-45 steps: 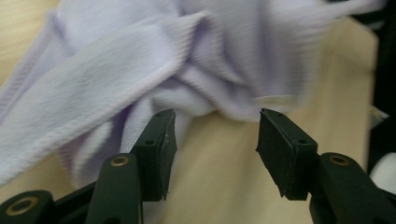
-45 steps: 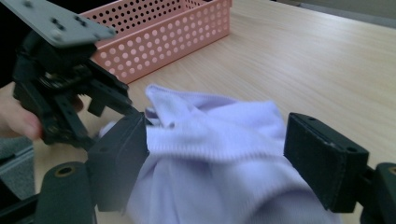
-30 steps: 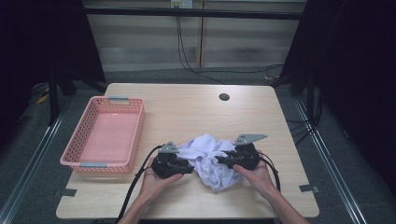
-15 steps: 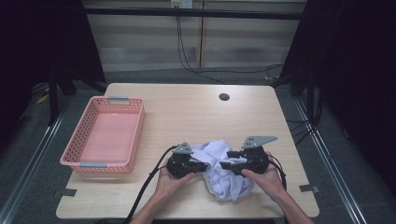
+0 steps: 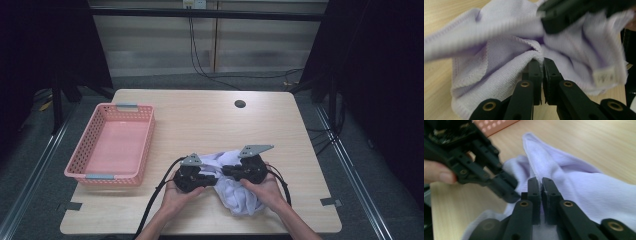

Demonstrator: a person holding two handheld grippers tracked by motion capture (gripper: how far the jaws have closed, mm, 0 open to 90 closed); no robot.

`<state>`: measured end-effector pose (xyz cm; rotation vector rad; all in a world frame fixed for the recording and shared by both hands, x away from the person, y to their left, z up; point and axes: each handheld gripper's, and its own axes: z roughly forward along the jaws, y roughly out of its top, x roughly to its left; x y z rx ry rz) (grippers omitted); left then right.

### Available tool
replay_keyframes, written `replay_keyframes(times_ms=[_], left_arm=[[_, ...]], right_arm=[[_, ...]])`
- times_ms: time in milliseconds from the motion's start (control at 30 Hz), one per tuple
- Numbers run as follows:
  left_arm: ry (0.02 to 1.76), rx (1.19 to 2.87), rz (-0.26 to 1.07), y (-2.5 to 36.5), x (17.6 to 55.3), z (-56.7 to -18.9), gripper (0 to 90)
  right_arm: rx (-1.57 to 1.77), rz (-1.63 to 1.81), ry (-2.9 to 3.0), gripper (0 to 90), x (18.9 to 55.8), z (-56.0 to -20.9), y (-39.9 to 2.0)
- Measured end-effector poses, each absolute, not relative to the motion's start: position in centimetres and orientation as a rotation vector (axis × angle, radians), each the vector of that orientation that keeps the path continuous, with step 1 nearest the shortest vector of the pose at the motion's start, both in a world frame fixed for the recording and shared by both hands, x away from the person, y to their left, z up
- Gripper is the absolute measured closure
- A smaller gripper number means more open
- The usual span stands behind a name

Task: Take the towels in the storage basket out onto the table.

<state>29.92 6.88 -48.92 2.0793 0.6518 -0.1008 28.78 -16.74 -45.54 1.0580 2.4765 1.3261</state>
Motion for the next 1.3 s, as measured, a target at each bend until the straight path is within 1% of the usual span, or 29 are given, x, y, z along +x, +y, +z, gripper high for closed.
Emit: replay_keyframes(times_ms=[133,400,467,533,600,633,733,833,900,1000,1067,1133,1200,1233,1267,1300], left_arm=[[0.676,2.030,-0.068,8.1,29.9,-47.7,86.4],[0.700,1.905,0.042,12.8,29.9,-43.7,86.5],[0.711,1.880,0.056,14.1,29.9,-42.9,86.5],[0.725,1.866,0.071,15.2,30.0,-42.3,86.4],[0.738,1.901,0.059,15.8,30.0,-42.4,85.5],[0.740,1.915,0.063,15.9,29.9,-42.7,84.0],[0.770,1.899,0.057,16.4,29.8,-43.6,73.2],[0.786,1.867,0.072,16.7,29.8,-43.4,65.8],[0.783,1.859,0.065,16.3,30.1,-43.3,62.9],[0.786,1.927,0.060,14.1,31.0,-44.3,54.7],[0.783,1.958,0.011,12.2,31.8,-45.6,51.1],[0.778,1.993,-0.006,10.4,32.6,-47.0,46.0],[0.784,2.024,-0.031,8.8,33.2,-48.4,42.9],[0.781,2.039,-0.068,8.2,33.4,-48.9,38.8],[0.768,2.040,-0.112,7.6,33.4,-49.3,37.4],[0.753,2.058,-0.117,7.1,33.2,-49.5,39.1]], right_arm=[[1.120,1.381,2.361,87.8,29.2,-43.9,-18.9],[1.190,1.455,2.069,88.3,31.1,-36.9,-25.1],[1.197,1.455,2.021,88.3,31.6,-35.7,-26.1],[1.199,1.454,1.988,88.3,32.2,-34.5,-27.0],[1.206,1.461,1.968,88.3,32.6,-33.9,-27.7],[1.215,1.463,1.973,88.3,32.7,-34.1,-27.8],[1.231,1.426,2.021,88.3,32.6,-35.9,-27.7],[1.258,1.410,2.073,88.2,32.1,-38.4,-27.4],[1.269,1.408,2.099,88.2,31.6,-39.8,-27.4],[1.284,1.396,2.122,87.8,31.0,-41.3,-27.6],[1.295,1.379,2.141,87.5,30.5,-42.2,-27.9],[1.309,1.365,2.152,87.0,29.8,-43.1,-28.4],[1.322,1.350,2.159,86.7,29.0,-44.0,-29.1],[1.333,1.348,2.175,86.1,28.5,-44.5,-29.3],[1.338,1.325,2.195,84.1,28.1,-45.0,-29.5],[1.333,1.302,2.216,79.2,27.8,-45.5,-29.6]])
